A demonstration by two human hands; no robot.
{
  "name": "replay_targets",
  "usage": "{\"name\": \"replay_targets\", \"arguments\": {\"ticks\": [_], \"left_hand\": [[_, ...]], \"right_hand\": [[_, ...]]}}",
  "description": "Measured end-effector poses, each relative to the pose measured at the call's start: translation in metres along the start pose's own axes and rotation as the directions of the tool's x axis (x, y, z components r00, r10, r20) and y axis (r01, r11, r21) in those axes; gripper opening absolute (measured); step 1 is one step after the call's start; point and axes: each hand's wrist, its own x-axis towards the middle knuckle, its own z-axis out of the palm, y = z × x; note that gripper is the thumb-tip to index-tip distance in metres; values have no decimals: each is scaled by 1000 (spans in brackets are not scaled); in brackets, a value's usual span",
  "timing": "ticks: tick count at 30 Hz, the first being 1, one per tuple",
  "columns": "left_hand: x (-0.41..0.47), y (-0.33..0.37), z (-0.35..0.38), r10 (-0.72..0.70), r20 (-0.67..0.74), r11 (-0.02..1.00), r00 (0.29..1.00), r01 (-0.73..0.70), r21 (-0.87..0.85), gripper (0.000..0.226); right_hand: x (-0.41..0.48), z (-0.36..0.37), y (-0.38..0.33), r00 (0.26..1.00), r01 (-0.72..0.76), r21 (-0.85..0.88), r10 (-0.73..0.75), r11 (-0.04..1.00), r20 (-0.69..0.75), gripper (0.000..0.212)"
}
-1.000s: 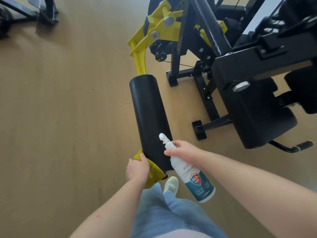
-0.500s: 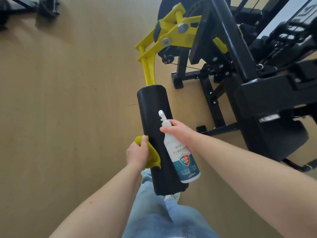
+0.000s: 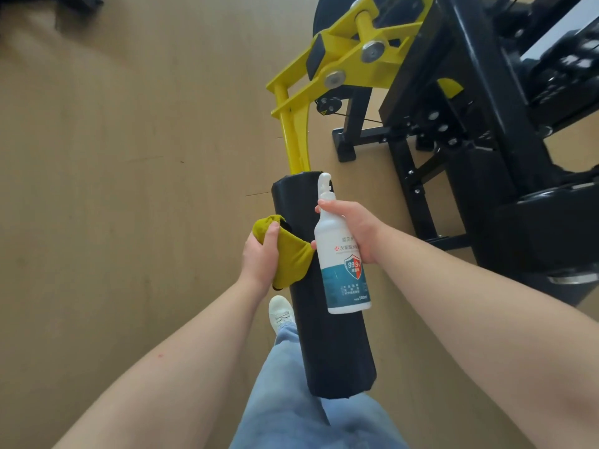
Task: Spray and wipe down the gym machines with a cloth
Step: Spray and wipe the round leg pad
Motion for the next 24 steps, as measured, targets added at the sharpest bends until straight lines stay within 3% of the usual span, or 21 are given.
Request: {"name": "replay_targets", "arguments": {"ticks": [10,17,24], "left_hand": [[-25,-14,1,-30,54,1000,998,29,8,25],[-70,-51,0,-124,-57,990,991,120,-72,36],[-116,-83,5,-68,-110,998,992,69,2,34]], "right_hand": [[-31,-23,61,996,-86,-46,86,995,-12,48],[-73,-36,118,995,-103,-126,104,987,3,55],[-108,-47,164,996,-61,-250,75,966,48,40]]}}
